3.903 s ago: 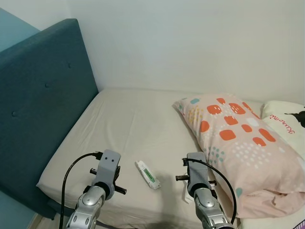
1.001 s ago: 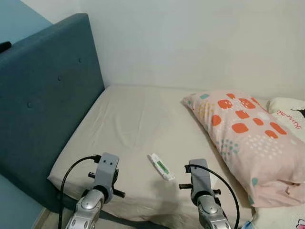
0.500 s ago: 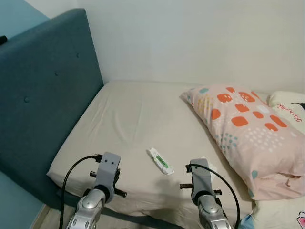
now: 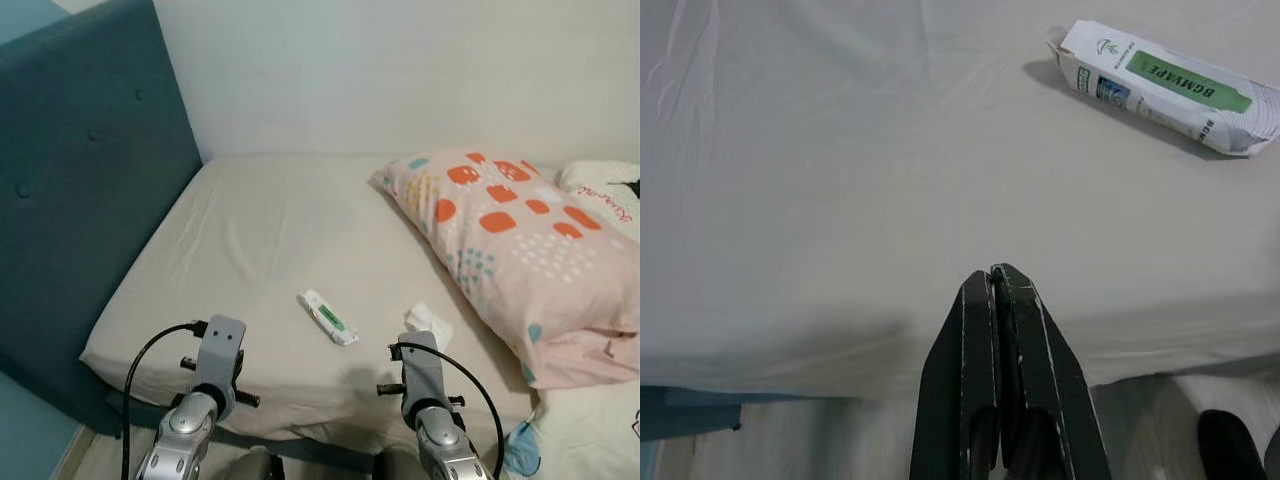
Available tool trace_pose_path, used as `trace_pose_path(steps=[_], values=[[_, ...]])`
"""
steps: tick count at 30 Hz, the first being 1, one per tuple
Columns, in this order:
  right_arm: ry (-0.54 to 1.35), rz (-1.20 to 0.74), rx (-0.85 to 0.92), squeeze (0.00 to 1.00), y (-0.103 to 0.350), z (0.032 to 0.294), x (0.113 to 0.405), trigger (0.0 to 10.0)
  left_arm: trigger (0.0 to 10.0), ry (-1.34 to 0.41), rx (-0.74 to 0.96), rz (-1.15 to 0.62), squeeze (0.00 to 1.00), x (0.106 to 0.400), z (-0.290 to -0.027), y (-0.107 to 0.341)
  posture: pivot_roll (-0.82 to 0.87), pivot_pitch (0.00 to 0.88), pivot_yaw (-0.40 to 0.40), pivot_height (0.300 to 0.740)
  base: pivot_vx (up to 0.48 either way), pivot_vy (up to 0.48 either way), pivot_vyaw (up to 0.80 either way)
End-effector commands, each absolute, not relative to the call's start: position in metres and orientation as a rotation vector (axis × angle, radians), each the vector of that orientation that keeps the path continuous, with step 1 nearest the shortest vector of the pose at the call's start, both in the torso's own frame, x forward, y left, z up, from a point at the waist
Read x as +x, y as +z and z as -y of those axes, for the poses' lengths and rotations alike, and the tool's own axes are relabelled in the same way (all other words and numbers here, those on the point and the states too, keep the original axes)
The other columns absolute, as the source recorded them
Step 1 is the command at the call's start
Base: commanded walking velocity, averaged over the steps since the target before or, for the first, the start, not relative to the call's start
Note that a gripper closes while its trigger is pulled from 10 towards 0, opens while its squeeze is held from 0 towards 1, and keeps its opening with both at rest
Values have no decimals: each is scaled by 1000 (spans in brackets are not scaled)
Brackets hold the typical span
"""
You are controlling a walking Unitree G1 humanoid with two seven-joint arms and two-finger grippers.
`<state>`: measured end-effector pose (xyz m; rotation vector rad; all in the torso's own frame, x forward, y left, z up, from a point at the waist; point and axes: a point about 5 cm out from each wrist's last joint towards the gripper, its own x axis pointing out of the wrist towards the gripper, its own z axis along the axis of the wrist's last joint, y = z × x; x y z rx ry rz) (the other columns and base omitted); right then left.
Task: Clean up the room
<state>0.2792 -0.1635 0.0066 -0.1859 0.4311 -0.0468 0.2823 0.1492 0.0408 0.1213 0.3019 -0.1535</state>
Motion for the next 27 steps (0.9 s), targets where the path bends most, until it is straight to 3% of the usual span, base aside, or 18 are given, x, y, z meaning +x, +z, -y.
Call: trace_pose_path(steps=[1,27], values=[[-16,-422,-188,0,12,159,284,10000,10000,-141,125,-331,0,282,-157,38,34,178,34,630,0,0,0],[39,-391,-239,0,42,163,317,10000,10000,-191,148,-298,0,293,-181,60,49,246,16,611,0,0,0]])
